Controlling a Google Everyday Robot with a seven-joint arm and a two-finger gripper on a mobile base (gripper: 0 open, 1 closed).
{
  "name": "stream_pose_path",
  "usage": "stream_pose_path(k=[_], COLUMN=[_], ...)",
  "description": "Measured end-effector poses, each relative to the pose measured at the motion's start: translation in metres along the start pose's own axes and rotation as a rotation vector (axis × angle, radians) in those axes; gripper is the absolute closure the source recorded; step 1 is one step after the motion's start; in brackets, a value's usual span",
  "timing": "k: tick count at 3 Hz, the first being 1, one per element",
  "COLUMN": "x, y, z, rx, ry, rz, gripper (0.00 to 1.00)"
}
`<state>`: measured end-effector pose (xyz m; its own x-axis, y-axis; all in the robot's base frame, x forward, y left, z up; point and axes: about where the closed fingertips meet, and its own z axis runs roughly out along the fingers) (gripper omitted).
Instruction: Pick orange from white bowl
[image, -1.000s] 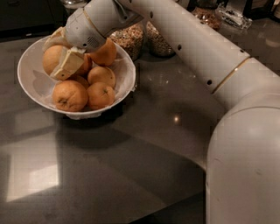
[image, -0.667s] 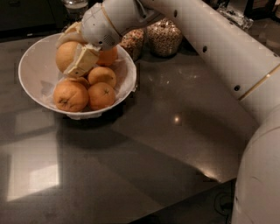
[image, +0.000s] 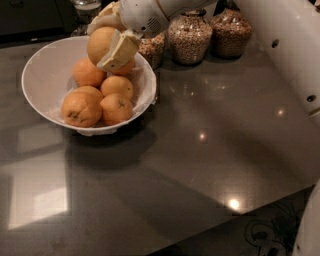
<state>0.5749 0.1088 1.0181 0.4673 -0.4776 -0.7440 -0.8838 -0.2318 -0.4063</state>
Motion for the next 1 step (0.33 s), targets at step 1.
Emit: stream_pose_path(k=[1], x=[0.0], y=[0.0], z=[0.0], rx=[0.0], ry=[0.0], rz=[0.0], gripper=[1.0])
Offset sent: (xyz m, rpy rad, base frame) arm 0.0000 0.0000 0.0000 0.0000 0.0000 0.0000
